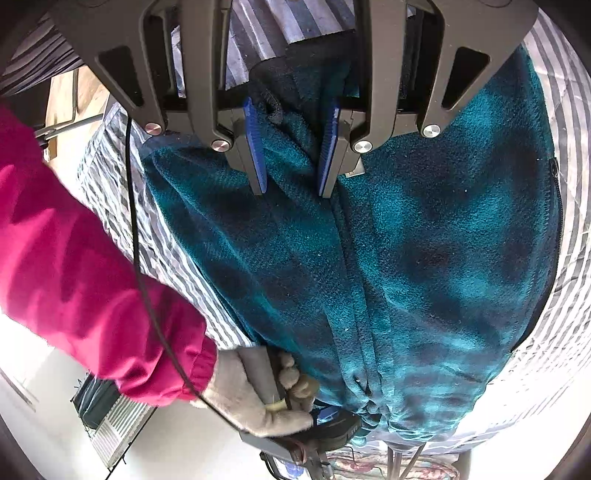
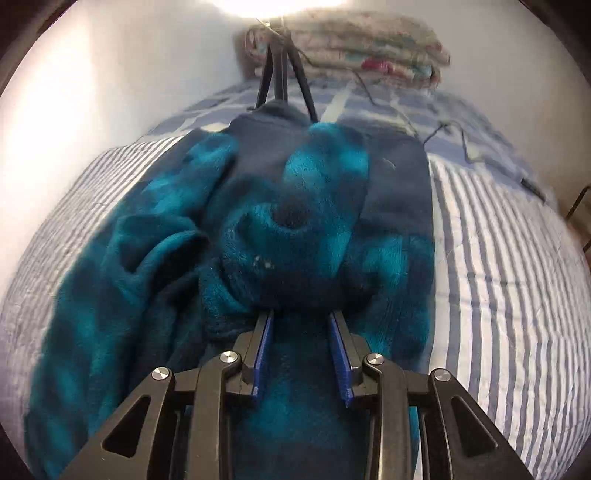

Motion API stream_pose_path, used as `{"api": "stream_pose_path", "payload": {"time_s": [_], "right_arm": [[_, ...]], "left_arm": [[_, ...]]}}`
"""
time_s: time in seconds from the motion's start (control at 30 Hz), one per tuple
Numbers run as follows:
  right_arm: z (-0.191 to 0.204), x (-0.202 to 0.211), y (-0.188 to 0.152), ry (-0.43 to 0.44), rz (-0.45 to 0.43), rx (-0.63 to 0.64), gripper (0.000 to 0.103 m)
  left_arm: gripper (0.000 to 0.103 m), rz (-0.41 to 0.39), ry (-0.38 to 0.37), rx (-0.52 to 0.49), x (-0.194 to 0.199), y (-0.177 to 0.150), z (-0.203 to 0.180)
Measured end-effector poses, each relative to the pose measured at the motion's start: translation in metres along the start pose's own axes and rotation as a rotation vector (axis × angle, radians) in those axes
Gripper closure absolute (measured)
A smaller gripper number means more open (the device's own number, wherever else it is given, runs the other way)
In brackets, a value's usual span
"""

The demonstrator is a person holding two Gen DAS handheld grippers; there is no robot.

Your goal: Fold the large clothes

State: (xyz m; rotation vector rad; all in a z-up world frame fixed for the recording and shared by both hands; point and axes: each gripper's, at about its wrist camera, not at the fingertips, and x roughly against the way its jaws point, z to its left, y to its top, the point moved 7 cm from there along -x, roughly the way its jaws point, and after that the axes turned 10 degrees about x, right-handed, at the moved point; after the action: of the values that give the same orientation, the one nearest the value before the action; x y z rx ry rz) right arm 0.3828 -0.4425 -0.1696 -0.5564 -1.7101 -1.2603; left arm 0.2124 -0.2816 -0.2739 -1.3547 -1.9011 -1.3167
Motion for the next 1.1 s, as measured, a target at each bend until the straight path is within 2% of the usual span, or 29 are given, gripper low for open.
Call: {"api": "stream_pose_path", "payload": {"time_s": [0.1, 0.2, 0.3, 0.33, 0.43, 0.57, 0.63, 0.77, 0.83, 0.9, 0.97, 1.1], "right_arm": [[-0.006, 0.023, 0.002, 0.01, 0.008, -0.027, 0.074], [-0.007, 0.077, -0.01, 0.075, -0.054, -0.051, 0.074], [-0.003, 0.127, -0.033, 0.13, -0.091, -0.051, 0.074], [-0.002, 0.152, -0.048, 0.138, -0.103, -0.046, 0.074], [0.004, 0.199, -0.088, 0.169, -0.096, -0.06, 0.074], [0.025, 0.238, -0.145, 0.22, -0.077, -0.082, 0.072], [0.053, 0.253, -0.18, 0.243, -0.055, -0.067, 0.072], [0.108, 0.258, -0.224, 0.255, -0.007, 0.046, 0.072], [0.132, 0.256, -0.238, 0.258, 0.013, 0.108, 0.072], [0.143, 0.249, -0.247, 0.261, 0.028, 0.111, 0.072], [0.146, 0.239, -0.254, 0.269, 0.046, 0.086, 0.072], [0.153, 0.208, -0.277, 0.252, 0.113, 0.086, 0.072]], "left_arm": [[0.074, 0.007, -0.002, 0.001, 0.003, -0.001, -0.006], [0.074, 0.003, -0.021, 0.015, 0.02, 0.001, -0.007], [0.074, -0.036, -0.041, 0.028, 0.048, 0.005, -0.002], [0.074, -0.053, -0.04, 0.031, 0.061, 0.006, 0.001], [0.051, -0.096, -0.035, 0.047, 0.095, 0.008, 0.019], [0.049, -0.108, 0.017, 0.085, 0.122, 0.01, 0.053], [0.049, -0.09, 0.034, 0.125, 0.125, 0.009, 0.072], [0.048, -0.034, 0.017, 0.291, 0.115, 0.003, 0.112], [0.048, -0.004, -0.01, 0.35, 0.104, -0.004, 0.123], [0.048, 0.031, -0.029, 0.425, 0.092, -0.013, 0.133], [0.048, 0.056, -0.065, 0.457, 0.085, -0.017, 0.134], [0.048, 0.05, -0.056, 0.462, 0.074, -0.017, 0.135]]}}
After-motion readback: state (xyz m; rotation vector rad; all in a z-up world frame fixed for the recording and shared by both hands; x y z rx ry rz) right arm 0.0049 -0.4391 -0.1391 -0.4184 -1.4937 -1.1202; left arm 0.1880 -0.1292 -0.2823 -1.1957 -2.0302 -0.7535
